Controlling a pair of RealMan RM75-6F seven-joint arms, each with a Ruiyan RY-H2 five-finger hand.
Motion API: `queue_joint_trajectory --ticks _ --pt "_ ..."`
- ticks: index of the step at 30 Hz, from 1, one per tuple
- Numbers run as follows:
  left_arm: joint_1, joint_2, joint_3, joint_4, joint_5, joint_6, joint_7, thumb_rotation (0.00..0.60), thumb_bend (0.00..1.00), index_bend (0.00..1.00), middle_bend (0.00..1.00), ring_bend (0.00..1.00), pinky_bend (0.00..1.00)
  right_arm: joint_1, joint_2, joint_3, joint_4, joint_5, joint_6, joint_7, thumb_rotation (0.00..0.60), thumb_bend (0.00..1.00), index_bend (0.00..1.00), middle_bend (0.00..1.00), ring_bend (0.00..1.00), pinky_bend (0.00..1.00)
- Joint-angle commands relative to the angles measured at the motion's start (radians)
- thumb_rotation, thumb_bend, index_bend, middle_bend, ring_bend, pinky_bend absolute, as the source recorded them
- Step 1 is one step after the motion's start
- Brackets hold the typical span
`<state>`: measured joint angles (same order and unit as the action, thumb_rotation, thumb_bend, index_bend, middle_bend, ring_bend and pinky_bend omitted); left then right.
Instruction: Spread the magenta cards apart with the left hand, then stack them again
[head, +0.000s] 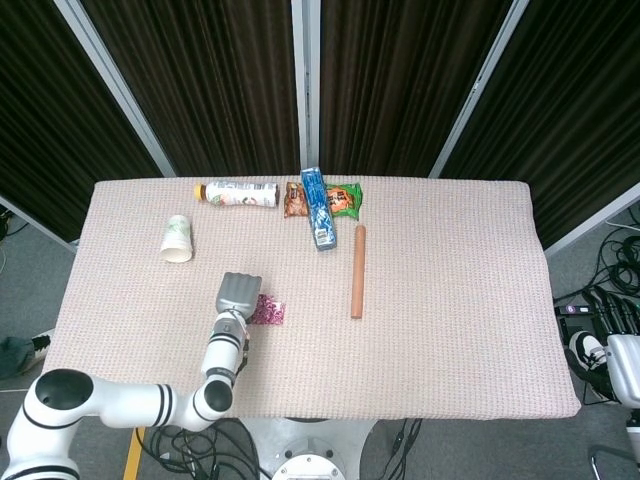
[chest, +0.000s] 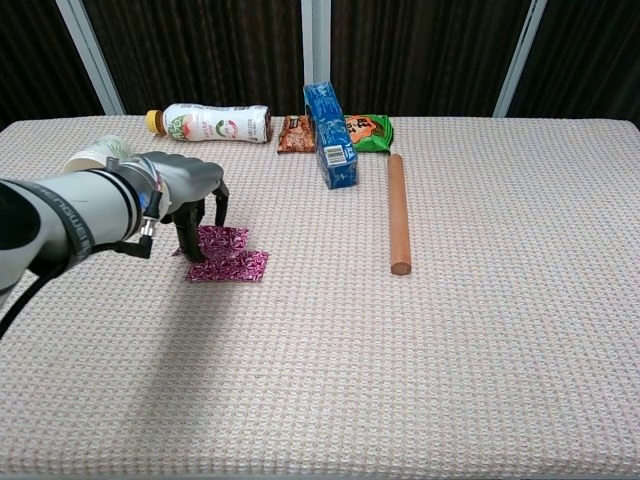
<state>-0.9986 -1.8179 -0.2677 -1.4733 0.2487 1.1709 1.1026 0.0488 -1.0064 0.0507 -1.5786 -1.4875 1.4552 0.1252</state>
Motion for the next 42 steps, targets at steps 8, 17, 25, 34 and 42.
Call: queue_joint_trajectory --ticks 8,17,25,34,42 --pt "-0.053 -0.071 -0.008 0.026 -0.064 0.053 0.079 0.600 0.26 0.45 0.81 0.82 0.89 -0.001 -0.002 0.000 0.016 0.004 -0.004 0.017 0.542 0.24 0.04 0.02 0.00 0.00" --pt "-0.055 -0.094 -0.020 0.077 -0.105 0.061 0.106 0.600 0.26 0.45 0.81 0.82 0.89 0.001 -0.006 0.000 0.028 0.004 -0.009 0.029 0.543 0.24 0.04 0.02 0.00 0.00" --pt "-0.055 -0.097 -0.036 0.082 -0.121 0.049 0.115 0.600 0.25 0.44 0.81 0.82 0.89 -0.002 -0.003 0.000 0.027 0.005 -0.005 0.029 0.542 0.24 0.04 0.02 0.00 0.00" --pt "-0.064 -0.110 -0.047 0.091 -0.128 0.043 0.127 0.600 0.25 0.41 0.81 0.82 0.89 -0.005 0.000 0.000 0.025 0.007 -0.003 0.027 0.546 0.24 0.04 0.02 0.00 0.00" --pt "-0.064 -0.114 -0.049 0.096 -0.136 0.041 0.134 0.600 0.25 0.39 0.81 0.82 0.89 -0.004 0.001 0.001 0.026 0.009 -0.004 0.028 0.537 0.24 0.04 0.02 0.00 0.00"
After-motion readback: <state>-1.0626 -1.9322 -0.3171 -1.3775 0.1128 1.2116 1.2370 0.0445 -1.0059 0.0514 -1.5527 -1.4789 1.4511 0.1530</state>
